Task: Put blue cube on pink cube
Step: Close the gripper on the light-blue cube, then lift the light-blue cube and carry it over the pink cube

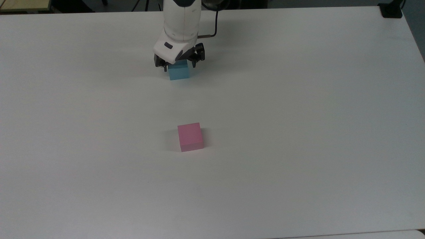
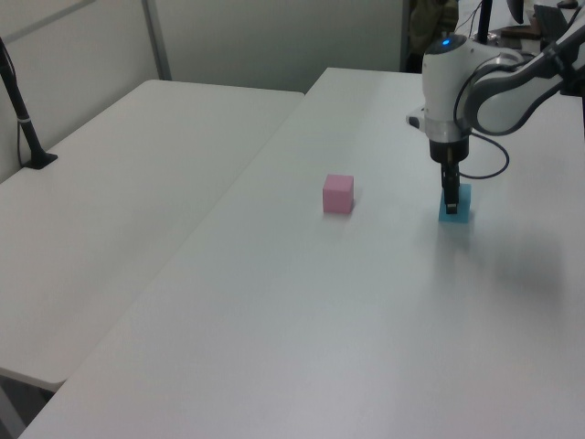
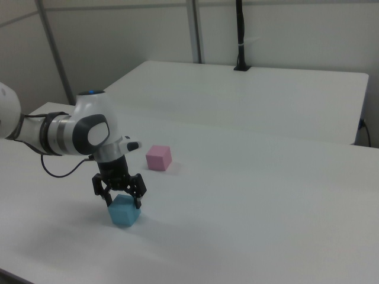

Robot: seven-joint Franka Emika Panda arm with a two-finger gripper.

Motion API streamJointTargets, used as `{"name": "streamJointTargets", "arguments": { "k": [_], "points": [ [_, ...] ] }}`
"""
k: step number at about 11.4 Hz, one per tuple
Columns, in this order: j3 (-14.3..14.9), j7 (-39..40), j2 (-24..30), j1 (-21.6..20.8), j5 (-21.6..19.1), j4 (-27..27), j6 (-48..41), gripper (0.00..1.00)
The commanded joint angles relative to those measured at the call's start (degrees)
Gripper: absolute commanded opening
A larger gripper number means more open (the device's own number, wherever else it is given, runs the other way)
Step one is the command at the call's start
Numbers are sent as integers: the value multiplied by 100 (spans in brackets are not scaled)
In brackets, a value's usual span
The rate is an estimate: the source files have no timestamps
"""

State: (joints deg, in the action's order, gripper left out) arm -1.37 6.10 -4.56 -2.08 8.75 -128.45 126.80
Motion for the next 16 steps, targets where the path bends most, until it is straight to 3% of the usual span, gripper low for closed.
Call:
{"name": "streamJointTargets", "arguments": {
  "k": [1, 3, 4, 5, 8, 10, 12, 15, 16],
  "points": [
    [49, -83, -63, -64, 320, -92, 179, 94],
    [49, 119, -45, -47, 320, -92, 144, 44],
    [49, 146, -36, -47, 320, -92, 100, 28],
    [49, 146, 25, -38, 312, -92, 47, 18],
    [49, 146, 410, -46, 233, 153, -636, 16],
    [49, 181, 439, -64, -125, 1132, -1574, 16],
    [49, 479, 404, -55, -242, 1742, -2113, 16],
    [40, 288, -516, -152, -242, 2927, -2142, 16],
    [40, 69, -998, -161, -242, 3566, -2142, 16]
  ]
}}
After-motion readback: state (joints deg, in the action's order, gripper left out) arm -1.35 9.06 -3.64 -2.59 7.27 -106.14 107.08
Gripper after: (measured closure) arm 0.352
